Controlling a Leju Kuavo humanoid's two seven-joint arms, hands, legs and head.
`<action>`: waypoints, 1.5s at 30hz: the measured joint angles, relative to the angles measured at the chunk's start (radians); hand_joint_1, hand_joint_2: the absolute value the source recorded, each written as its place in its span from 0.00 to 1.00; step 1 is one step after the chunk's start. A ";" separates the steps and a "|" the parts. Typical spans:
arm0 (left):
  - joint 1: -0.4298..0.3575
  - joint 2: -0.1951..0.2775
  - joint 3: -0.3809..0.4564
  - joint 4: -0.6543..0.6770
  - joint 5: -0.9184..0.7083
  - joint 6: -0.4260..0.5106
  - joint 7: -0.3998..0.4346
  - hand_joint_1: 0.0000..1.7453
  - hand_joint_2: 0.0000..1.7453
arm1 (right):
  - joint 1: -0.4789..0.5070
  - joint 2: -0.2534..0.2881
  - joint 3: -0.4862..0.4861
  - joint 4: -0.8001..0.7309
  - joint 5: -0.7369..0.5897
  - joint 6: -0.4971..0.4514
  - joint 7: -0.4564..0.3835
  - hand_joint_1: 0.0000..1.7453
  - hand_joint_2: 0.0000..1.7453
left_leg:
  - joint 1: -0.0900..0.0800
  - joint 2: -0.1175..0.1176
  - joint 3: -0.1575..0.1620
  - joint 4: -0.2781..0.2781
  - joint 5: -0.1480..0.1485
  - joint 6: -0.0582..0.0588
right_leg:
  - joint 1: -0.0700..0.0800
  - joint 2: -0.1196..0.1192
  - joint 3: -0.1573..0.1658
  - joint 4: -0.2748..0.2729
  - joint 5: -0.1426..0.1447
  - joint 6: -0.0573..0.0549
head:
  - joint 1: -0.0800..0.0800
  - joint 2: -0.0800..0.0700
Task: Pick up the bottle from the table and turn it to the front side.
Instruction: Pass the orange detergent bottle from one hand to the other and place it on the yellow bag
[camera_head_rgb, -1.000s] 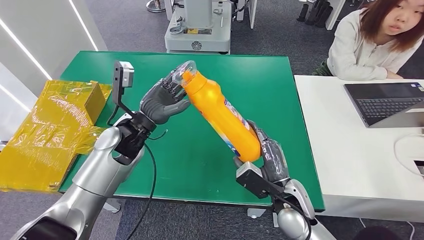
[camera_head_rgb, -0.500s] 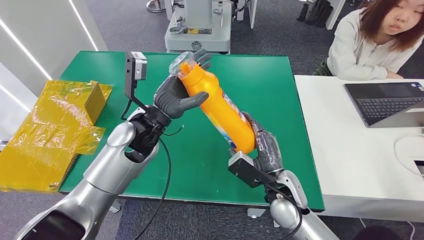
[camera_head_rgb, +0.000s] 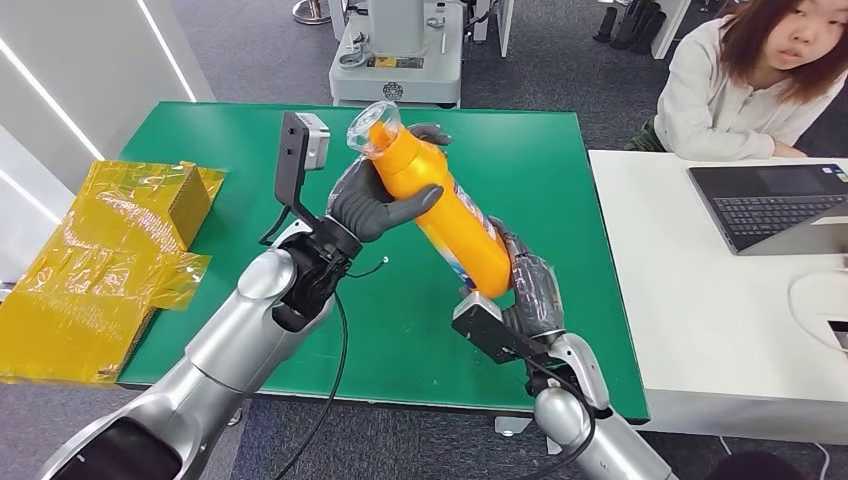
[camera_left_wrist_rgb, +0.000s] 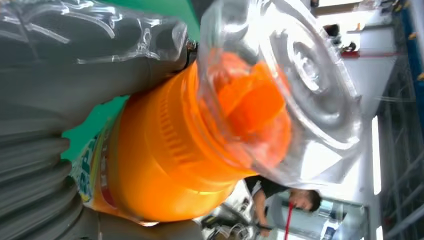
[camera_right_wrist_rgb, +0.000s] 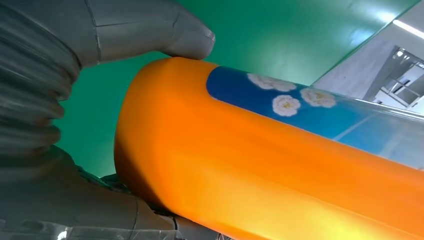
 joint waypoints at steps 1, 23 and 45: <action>0.000 -0.001 0.000 0.002 0.010 -0.002 0.001 1.00 1.00 | -0.001 0.001 0.000 0.005 0.000 -0.003 -0.003 1.00 1.00 | 0.000 0.000 0.000 0.000 0.000 0.000 | 0.000 0.000 0.000 0.000 0.000 0.000 | 0.000 0.000; 0.048 0.083 -0.001 0.023 -0.048 -0.073 -0.134 1.00 1.00 | 0.186 -0.009 -0.154 -0.223 -0.556 0.124 -0.099 0.00 1.00 | 0.000 0.000 0.000 0.000 0.000 0.000 | 0.000 0.000 -0.001 0.000 0.000 0.000 | 0.000 0.000; 0.163 0.209 0.067 0.072 -1.814 0.579 -0.018 1.00 1.00 | 0.367 -0.090 -0.277 -0.461 -0.564 0.055 -0.177 0.00 1.00 | 0.000 0.000 0.000 -0.001 0.000 0.000 | 0.000 0.000 -0.001 0.000 -0.001 0.000 | 0.000 0.000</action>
